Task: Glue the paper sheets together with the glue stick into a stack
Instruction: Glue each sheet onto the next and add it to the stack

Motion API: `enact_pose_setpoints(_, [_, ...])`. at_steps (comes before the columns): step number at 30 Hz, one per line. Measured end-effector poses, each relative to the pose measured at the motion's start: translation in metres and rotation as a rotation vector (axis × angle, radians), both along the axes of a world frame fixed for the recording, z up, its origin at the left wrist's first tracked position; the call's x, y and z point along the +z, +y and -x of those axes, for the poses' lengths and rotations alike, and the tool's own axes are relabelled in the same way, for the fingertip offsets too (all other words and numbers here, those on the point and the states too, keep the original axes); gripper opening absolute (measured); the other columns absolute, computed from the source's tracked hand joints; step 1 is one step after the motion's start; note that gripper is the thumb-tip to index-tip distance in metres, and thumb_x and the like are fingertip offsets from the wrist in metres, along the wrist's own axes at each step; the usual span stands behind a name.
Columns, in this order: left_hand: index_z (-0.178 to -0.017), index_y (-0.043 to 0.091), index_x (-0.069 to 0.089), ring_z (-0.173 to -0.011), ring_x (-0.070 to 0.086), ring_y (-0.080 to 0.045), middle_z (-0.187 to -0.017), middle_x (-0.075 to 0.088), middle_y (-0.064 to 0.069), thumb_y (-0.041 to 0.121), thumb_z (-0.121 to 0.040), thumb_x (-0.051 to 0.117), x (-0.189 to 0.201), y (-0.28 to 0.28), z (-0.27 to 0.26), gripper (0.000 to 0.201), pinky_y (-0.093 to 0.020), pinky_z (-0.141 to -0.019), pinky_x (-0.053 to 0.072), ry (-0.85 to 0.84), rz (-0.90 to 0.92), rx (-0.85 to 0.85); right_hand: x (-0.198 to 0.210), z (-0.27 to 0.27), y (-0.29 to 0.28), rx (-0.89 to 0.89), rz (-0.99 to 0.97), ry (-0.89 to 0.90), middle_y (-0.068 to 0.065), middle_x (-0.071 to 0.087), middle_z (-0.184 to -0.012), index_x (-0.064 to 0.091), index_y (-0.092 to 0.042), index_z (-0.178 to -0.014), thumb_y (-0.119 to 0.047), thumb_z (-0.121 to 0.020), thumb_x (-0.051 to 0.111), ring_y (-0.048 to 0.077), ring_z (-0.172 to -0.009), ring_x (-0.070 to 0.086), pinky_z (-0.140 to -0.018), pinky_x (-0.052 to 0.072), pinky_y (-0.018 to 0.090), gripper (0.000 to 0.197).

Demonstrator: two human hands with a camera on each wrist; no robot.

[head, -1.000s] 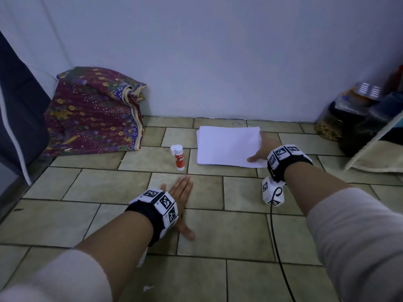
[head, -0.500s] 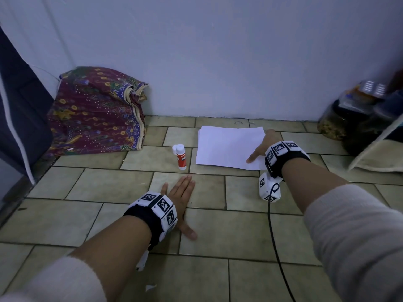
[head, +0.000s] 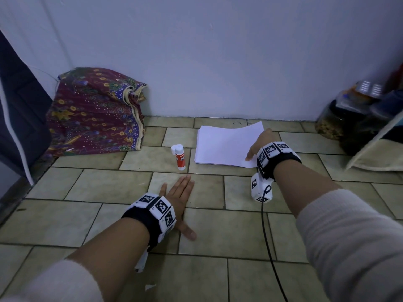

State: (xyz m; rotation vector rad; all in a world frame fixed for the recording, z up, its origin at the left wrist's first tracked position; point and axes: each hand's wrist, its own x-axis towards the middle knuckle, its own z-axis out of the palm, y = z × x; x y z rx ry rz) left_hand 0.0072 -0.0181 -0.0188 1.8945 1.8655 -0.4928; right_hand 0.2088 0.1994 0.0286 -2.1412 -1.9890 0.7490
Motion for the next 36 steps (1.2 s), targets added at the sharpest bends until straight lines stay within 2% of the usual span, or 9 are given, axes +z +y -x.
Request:
enact_pose_setpoints(5, [-0.147,0.012,-0.027,-0.142,-0.029,-0.017,-0.153,-0.036,-0.002,0.072,-0.059,0.072,0.001,0.0,0.0,0.146,-0.052,-0.113,-0.013,0.001,0.008,-0.001,-0.001,0.003,-0.003,-0.005,-0.003,0.039,0.018,0.052,-0.128,0.045,-0.001,-0.131,-0.011,-0.067,0.082,0.036,-0.117,0.051,-0.094,0.044,0.044,0.074])
enact_pose_setpoints(9, [-0.147,0.012,-0.027,-0.142,-0.03,-0.017,-0.153,-0.036,-0.002,0.072,-0.059,0.072,0.001,0.0,0.0,0.146,-0.051,-0.113,-0.014,-0.007,0.004,0.002,-0.002,0.013,0.0,-0.033,0.011,0.106,0.006,0.056,-0.095,0.026,-0.005,-0.138,-0.001,-0.063,0.083,0.027,-0.081,0.057,-0.072,0.049,0.038,0.095])
enact_pose_setpoints(13, [-0.147,0.012,-0.027,-0.142,-0.03,-0.017,-0.153,-0.036,-0.002,0.073,-0.059,0.072,0.001,-0.001,0.0,0.145,-0.052,-0.113,-0.014,-0.001,0.0,-0.002,-0.004,0.006,0.005,-0.073,-0.019,0.237,0.016,0.048,-0.134,0.008,-0.015,-0.148,-0.005,-0.06,0.087,0.036,-0.121,0.05,-0.086,0.047,0.043,0.119])
enact_pose_setpoints(16, [-0.147,0.012,-0.027,-0.142,-0.03,-0.017,-0.153,-0.036,-0.002,0.073,-0.059,0.072,0.001,-0.001,0.0,0.146,-0.052,-0.113,-0.014,0.011,0.008,-0.006,-0.003,-0.003,0.009,-0.109,-0.039,0.306,0.014,0.049,-0.136,0.019,-0.021,-0.148,-0.011,-0.066,0.082,0.033,-0.121,0.05,-0.092,0.047,0.04,0.104])
enact_pose_setpoints(20, [-0.147,0.012,-0.027,-0.142,-0.03,-0.018,-0.153,-0.036,-0.003,0.073,-0.059,0.071,0.001,0.001,0.001,0.146,-0.052,-0.113,-0.013,0.017,0.018,-0.009,0.001,-0.014,0.012,-0.106,-0.034,0.351,0.008,0.054,-0.131,0.051,-0.018,-0.128,-0.003,-0.072,0.076,0.028,-0.114,0.055,-0.087,0.049,0.034,0.064])
enact_pose_setpoints(23, [-0.147,0.012,-0.028,-0.142,-0.03,-0.018,-0.153,-0.037,-0.002,0.073,-0.06,0.071,0.001,0.001,0.0,0.145,-0.051,-0.113,-0.014,0.019,0.018,-0.01,0.0,-0.017,0.011,-0.045,0.089,0.414,0.007,0.057,-0.113,0.067,-0.019,-0.107,0.003,-0.077,0.071,0.021,-0.093,0.051,-0.065,0.045,0.023,0.037])
enact_pose_setpoints(28, [-0.147,0.012,-0.028,-0.142,-0.029,-0.018,-0.153,-0.036,-0.002,0.073,-0.06,0.071,0.001,0.001,0.002,0.145,-0.05,-0.114,-0.014,0.012,0.011,-0.009,-0.004,-0.02,0.01,0.007,0.199,0.457,0.001,0.063,-0.124,0.073,-0.021,-0.068,0.01,-0.079,0.064,0.013,-0.094,0.051,-0.059,0.046,0.016,0.034])
enact_pose_setpoints(32, [-0.147,0.012,-0.027,-0.143,-0.029,-0.017,-0.153,-0.036,-0.002,0.072,-0.06,0.072,0.002,0.0,0.001,0.145,-0.05,-0.114,-0.013,0.007,0.007,-0.004,-0.001,-0.031,0.003,0.041,0.225,0.366,0.003,0.059,-0.13,0.071,-0.01,-0.112,0.006,-0.084,0.061,0.016,-0.105,0.05,-0.076,0.045,0.023,0.034])
enact_pose_setpoints(36, [-0.147,0.011,-0.027,-0.142,-0.03,-0.018,-0.153,-0.036,-0.002,0.071,-0.061,0.072,0.002,0.0,0.002,0.144,-0.051,-0.114,-0.013,0.002,0.002,-0.006,-0.007,-0.056,-0.006,0.075,0.231,0.362,0.014,0.062,-0.119,0.066,-0.007,-0.118,0.001,-0.085,0.061,0.013,-0.079,0.054,-0.072,0.046,0.025,0.034])
